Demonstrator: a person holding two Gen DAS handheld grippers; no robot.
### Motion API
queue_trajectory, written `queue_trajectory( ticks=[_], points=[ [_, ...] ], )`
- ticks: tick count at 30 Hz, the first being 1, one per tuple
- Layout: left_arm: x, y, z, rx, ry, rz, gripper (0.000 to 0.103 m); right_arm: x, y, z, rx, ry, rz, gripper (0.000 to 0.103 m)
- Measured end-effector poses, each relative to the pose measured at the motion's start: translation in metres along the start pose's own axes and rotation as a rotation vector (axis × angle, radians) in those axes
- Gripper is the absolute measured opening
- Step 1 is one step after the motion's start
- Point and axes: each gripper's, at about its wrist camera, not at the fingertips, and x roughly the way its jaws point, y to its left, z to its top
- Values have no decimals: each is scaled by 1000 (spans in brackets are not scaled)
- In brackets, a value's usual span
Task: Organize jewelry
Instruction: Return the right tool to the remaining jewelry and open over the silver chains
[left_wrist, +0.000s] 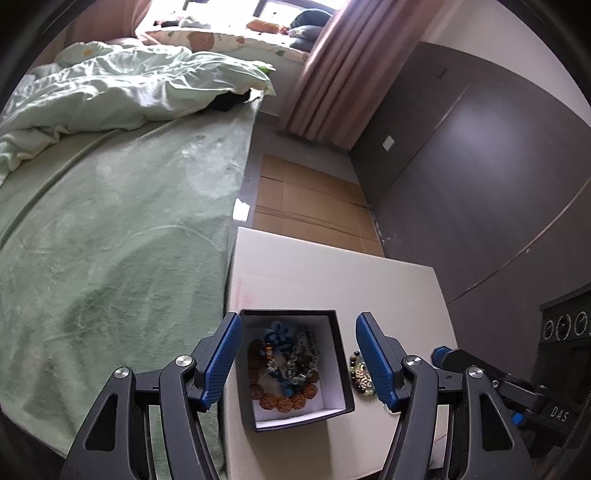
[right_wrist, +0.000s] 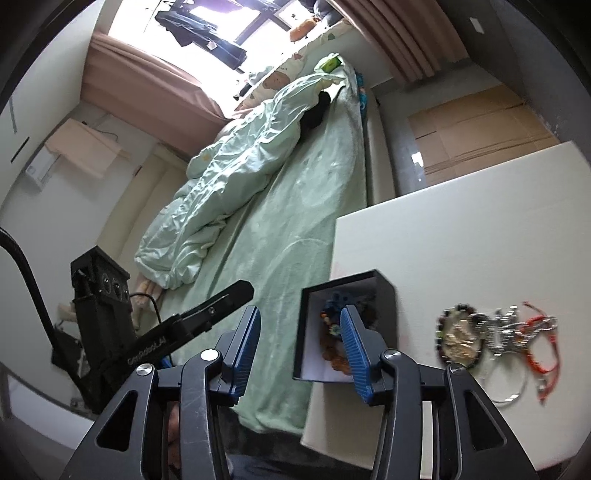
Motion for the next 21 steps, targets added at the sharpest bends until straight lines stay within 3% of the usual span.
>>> queue_trajectory(
  ticks=[9,13,21],
  points=[
    [14,-36,-10,90,32,-18,65,-34,-23,-1,-2,-9,-93,51],
    [24,-55,-16,140,58,-27,65,-43,-40,-1,22,-22,-142,62],
    [44,-82,-29,239,107,-24,65,-45,-89,2,88,23,-255,62]
  ],
)
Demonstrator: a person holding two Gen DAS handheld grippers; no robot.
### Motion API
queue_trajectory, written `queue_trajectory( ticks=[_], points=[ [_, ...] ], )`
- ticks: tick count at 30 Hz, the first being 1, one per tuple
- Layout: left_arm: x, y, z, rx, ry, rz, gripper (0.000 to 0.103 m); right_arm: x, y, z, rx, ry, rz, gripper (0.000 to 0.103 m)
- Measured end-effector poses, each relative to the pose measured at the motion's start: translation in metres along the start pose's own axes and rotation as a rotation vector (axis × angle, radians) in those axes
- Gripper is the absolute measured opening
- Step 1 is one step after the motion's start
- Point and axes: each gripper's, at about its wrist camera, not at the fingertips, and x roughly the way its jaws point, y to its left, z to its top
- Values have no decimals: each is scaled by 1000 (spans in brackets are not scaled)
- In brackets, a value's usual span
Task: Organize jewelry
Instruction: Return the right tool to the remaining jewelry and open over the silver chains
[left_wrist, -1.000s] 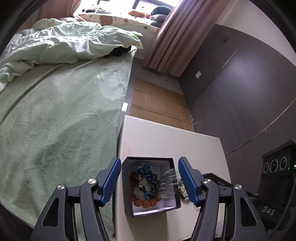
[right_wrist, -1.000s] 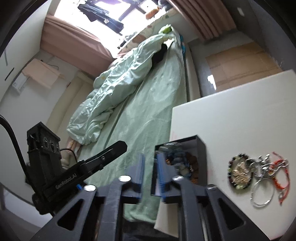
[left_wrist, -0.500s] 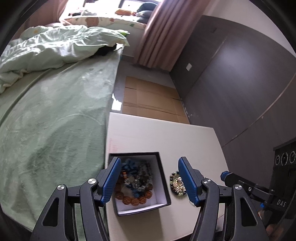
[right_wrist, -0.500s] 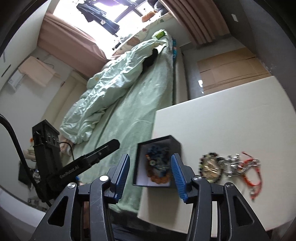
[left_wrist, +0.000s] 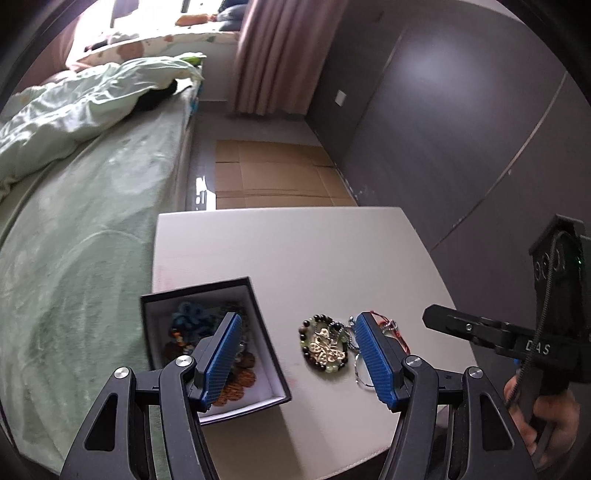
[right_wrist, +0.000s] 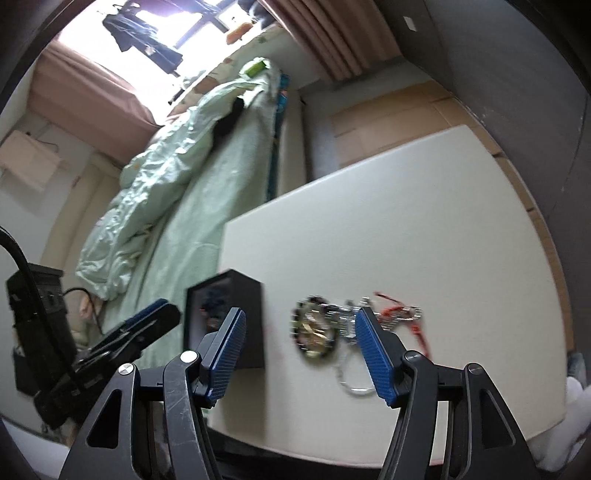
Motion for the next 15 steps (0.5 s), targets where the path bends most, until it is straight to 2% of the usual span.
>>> queue_trajectory(
  ticks=[7,12,15],
  points=[
    [17,-10,-2,28,18,3,65,15,-19,-2,-36,65,-49,62],
    [31,-24,-3,57,39,-15,65,16,-32,-1,-21,69,-102,62],
    [41,-37,-5,88,56,-22,61,17,-43,0,-4,78,-137,55]
  ],
)
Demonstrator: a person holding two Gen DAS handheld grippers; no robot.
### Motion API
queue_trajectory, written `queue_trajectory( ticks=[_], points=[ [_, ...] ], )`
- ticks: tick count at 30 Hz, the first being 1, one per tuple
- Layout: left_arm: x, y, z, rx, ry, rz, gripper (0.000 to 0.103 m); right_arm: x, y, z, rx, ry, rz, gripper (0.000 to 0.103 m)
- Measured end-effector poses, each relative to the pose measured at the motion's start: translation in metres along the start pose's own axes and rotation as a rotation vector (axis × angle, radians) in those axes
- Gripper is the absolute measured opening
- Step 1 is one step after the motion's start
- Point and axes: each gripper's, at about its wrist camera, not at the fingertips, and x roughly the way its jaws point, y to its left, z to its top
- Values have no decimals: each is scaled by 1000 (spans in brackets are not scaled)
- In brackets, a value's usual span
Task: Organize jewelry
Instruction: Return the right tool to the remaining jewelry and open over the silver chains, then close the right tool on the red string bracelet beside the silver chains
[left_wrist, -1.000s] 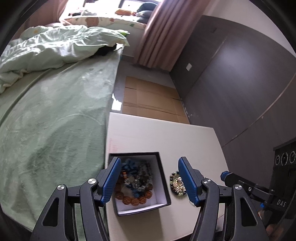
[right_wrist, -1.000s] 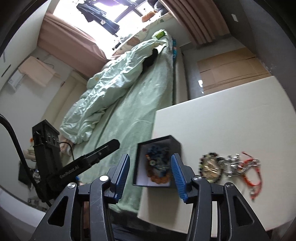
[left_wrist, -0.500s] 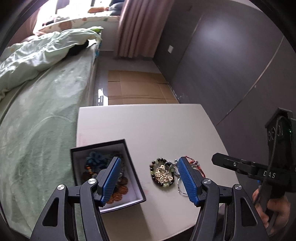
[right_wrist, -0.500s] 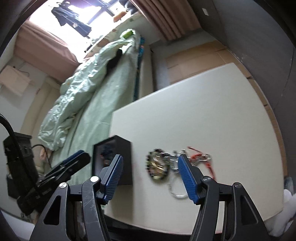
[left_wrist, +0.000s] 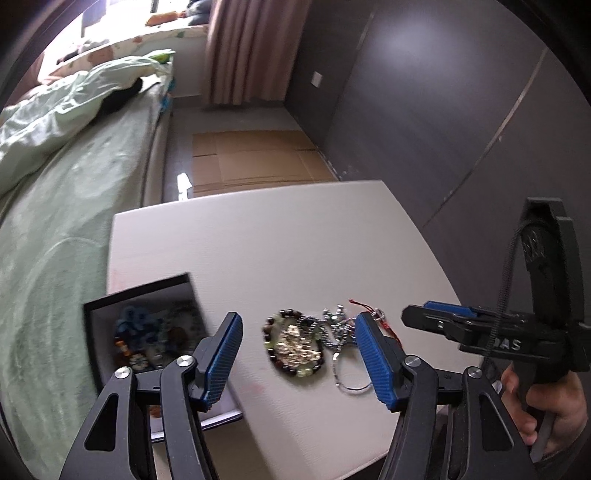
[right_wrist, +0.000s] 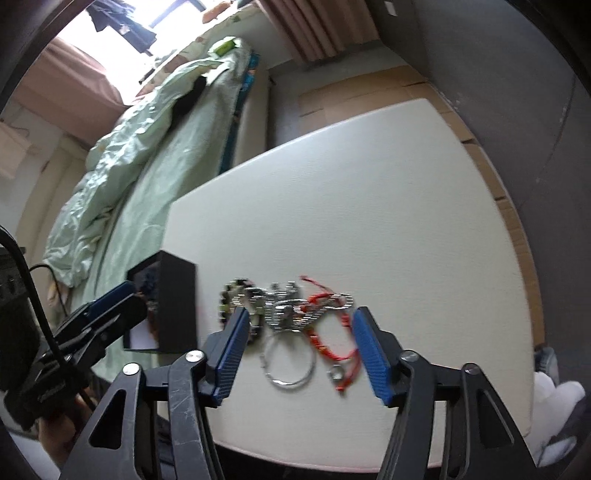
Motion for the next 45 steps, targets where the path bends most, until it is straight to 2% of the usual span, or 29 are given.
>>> queue_trajectory(
  ticks=[3,5,7,11,18,23,26,30,37,45],
  points=[
    [15,-11,-2,23,39,-8,52,8,-14,0,26,26,-28,44],
    [24,-15,-3,30,64,-13,47,15,-23,0,34,47,-46,33],
    [32,-18,-4,34,85,-8,41,21,-30,0,40,66,-54,28],
    [38,-16,-5,27,100,9,39,32,-31,-1,11,85,-65,26],
    [37,3,-1,-43,87,29,33,48,-11,-4,-95,105,-107,23],
    [34,10,1,-67,77,32,33,52,2,-6,-193,83,-213,7],
    [35,8,1,-68,77,25,33,52,5,-9,-241,80,-242,6],
    [38,3,0,-49,83,11,33,39,-2,-6,-206,63,-206,6],
    [49,-8,-1,-42,100,-13,33,-6,-16,2,-130,-34,-93,6],
    [69,-30,-5,10,134,-23,33,-26,-25,8,-71,-107,-43,2]
  ],
)
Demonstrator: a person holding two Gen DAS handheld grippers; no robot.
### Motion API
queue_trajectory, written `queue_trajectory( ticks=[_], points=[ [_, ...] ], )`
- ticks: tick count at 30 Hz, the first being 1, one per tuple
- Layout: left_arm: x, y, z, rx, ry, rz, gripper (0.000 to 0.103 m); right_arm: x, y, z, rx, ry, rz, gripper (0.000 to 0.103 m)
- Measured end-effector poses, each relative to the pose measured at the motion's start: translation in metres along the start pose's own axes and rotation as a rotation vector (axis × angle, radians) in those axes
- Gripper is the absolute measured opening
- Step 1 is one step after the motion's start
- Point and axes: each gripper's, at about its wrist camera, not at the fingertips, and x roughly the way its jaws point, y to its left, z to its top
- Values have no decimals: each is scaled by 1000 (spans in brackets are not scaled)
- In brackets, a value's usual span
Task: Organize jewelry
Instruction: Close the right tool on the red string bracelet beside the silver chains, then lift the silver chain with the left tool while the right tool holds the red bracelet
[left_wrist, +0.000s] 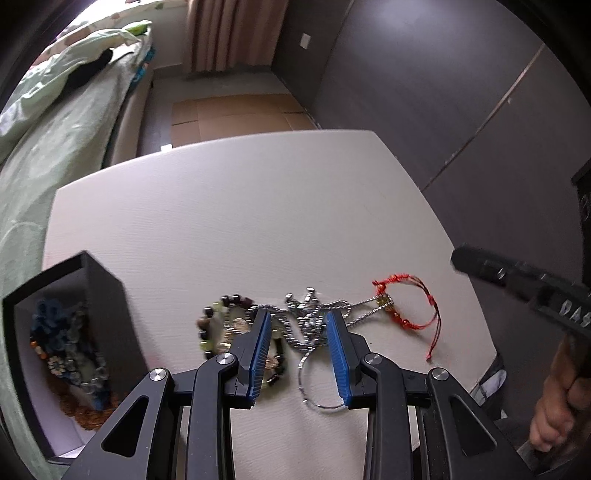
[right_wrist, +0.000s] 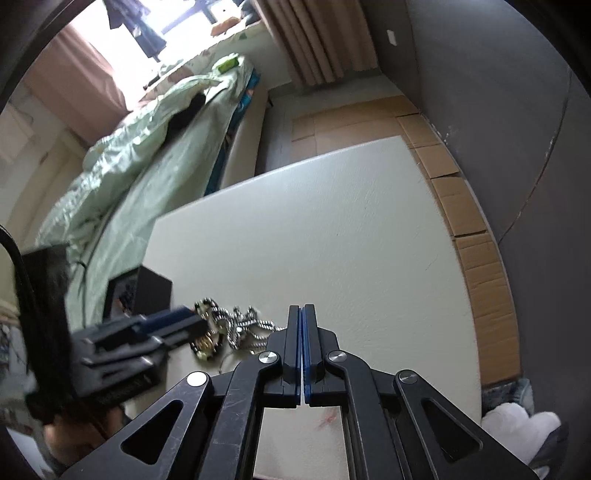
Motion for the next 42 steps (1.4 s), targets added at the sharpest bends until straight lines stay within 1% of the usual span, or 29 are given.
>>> queue_trajectory(
  ticks=[2,4,7,9,10,11,13,14,18,19,20,24,28,30,32,33,34,35,36,39,42],
  points=[
    [7,-5,-1,12,13,4,33,-2,-3,3,10,-12,5,2],
    [14,-8,-2,20,24,7,33,-1,-6,6,23,-6,8,2],
    [23,-13,-1,38,37,24,33,8,-16,6,64,37,-14,2],
    [28,-16,-1,53,47,36,33,17,-21,6,84,75,-25,5],
    [31,-18,-2,62,51,44,33,19,-23,6,94,88,-23,14],
    [32,-19,-2,70,48,57,33,20,-26,5,101,93,-26,30],
    [33,-21,-3,78,39,65,33,22,-30,5,106,99,-38,45],
    [33,-22,-2,80,36,69,33,22,-31,4,108,100,-42,45],
    [35,-27,-4,106,35,100,32,23,-35,3,104,108,-46,45],
    [35,-28,-4,112,34,114,22,25,-35,2,98,114,-44,45],
    [35,-28,-4,113,33,135,15,28,-35,1,88,124,-42,45],
    [30,-13,-2,47,42,66,12,40,-29,-2,47,161,-60,45],
    [15,-7,0,24,13,39,12,50,-22,-5,10,189,-80,43],
    [5,-5,0,17,-7,27,12,54,-20,-6,-6,201,-93,38],
    [-6,-3,2,7,-28,13,12,59,-14,-8,-36,218,-118,26],
    [-11,-2,2,3,-40,8,12,61,-12,-8,-48,221,-127,23],
    [-15,-2,3,-1,-49,4,12,62,-9,-9,-68,224,-145,12],
    [-21,-1,4,-8,-61,-3,12,63,-7,-10,-83,227,-157,8],
    [-27,0,6,-14,-75,-10,12,61,-6,-10,-87,224,-156,8],
    [-44,0,8,-25,-118,-21,12,48,5,-11,-125,176,-131,7],
    [-68,1,11,-36,-168,-24,12,35,8,-7,-114,135,-91,7]
  ],
)
